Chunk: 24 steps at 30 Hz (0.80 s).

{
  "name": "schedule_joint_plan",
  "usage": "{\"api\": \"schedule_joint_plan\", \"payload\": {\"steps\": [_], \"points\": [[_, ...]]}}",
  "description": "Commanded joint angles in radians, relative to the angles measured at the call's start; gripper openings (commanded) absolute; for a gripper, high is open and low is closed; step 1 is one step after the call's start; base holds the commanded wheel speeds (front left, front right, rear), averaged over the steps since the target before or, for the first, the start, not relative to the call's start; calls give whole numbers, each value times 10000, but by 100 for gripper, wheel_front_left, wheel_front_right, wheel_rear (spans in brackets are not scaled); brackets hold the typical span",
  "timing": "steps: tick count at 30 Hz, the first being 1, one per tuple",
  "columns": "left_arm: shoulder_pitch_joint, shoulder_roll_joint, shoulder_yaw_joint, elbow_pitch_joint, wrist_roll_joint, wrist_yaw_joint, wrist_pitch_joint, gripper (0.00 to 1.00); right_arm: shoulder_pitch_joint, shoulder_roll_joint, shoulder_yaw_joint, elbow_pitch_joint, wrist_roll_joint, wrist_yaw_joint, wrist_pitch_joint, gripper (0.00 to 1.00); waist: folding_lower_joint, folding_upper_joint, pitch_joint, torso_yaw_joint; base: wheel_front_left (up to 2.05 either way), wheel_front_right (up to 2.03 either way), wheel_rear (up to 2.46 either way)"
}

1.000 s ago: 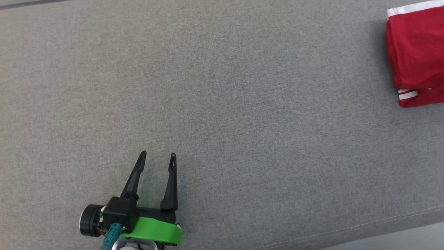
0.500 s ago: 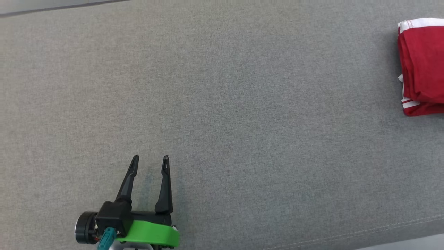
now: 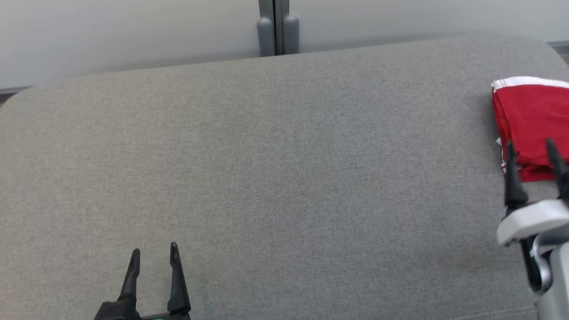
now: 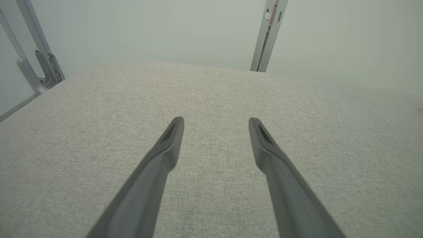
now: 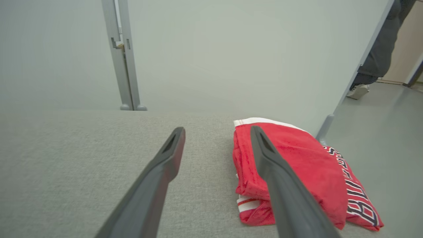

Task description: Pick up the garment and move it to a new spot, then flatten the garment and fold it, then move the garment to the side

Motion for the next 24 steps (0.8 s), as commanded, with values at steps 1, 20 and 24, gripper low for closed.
{"api": "schedule_joint_plan", "payload": {"steps": [1, 20, 24], "points": [[130, 36, 102, -49, 66, -10, -28, 100, 404, 33, 142, -165, -99, -17, -118, 100, 0, 0, -718, 262, 0, 0, 0], [186, -17, 250, 860, 87, -876, 14, 0, 3160, 1646, 993, -1413, -843, 2, -268, 0, 0, 0, -1260, 215, 0, 0, 0], [168, -21, 265, 954, -447, -925, 117, 0, 3030, 1702, 881, -1177, -285, 2, -41, 0, 0, 0, -1257, 214, 0, 0, 0]]}}
